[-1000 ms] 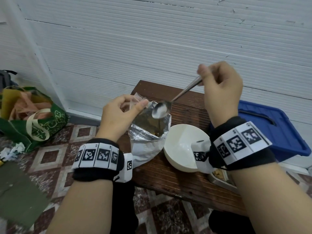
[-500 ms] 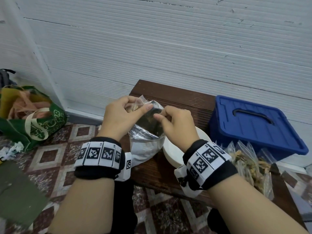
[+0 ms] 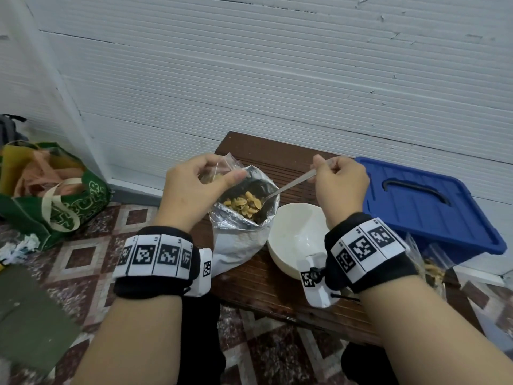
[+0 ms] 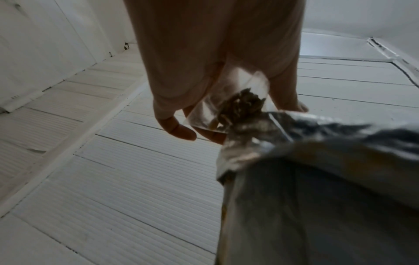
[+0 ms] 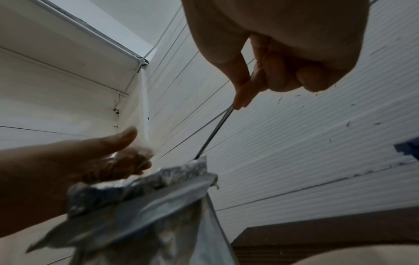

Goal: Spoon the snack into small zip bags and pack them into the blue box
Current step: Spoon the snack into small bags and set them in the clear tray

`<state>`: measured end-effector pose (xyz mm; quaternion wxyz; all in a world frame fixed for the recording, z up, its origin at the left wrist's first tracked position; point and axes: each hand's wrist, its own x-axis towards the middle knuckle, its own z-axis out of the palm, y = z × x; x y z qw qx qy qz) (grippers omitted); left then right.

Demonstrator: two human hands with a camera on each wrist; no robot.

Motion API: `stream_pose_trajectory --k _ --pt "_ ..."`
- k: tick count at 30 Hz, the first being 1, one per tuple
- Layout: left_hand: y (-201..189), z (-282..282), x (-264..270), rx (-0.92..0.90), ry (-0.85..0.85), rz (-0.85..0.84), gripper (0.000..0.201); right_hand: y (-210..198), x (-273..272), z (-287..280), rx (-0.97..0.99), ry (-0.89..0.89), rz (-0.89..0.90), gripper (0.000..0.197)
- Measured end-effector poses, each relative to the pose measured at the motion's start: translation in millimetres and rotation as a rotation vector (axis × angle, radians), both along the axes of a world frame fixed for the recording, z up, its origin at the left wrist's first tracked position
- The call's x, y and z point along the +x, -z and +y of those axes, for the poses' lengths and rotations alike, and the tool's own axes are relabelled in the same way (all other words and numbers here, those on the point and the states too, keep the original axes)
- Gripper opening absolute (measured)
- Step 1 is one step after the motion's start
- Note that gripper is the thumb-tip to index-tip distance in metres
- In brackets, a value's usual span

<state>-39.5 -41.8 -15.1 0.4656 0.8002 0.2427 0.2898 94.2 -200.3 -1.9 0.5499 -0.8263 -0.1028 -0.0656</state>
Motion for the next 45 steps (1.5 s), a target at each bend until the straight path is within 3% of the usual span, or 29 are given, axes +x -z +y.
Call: stream_pose_trajectory --k 6,13,21,27,30,39,45 --pt "-7.5 3.5 -6.8 0.028 0.029 0.095 0.032 -19.3 8.6 -6.6 -0.004 0.048 -0.072 0.033" --pt "-8.0 5.1 -5.8 0.164 0.057 0.184 0.051 -41.4 19.2 -8.4 0.031 0.065 -0.096 0.036" --pt "-7.3 0.0 3.9 0.217 0.101 0.216 0.049 -43.7 9.9 9.5 -0.027 -0.038 -0.074 0.035" --pt "-2.9 -2.3 10.6 0.317 0.092 0.258 0.067 -40.6 6.0 18.3 -0.016 -0.064 -0.058 0.037" --pt "-1.0 -4.1 12.3 0.333 0.086 0.259 0.066 -39.5 4.2 20.0 0.009 -0.072 -0.058 0.038" --pt "0.7 -11.0 14.3 0.205 0.008 0.183 0.048 -46.7 -6.9 18.7 0.161 -0.179 -0.232 0.027" --pt "7.6 -3.3 13.4 0.044 -0.042 0.087 0.057 -57.5 -10.4 10.9 0.274 -0.213 -0.386 0.021"
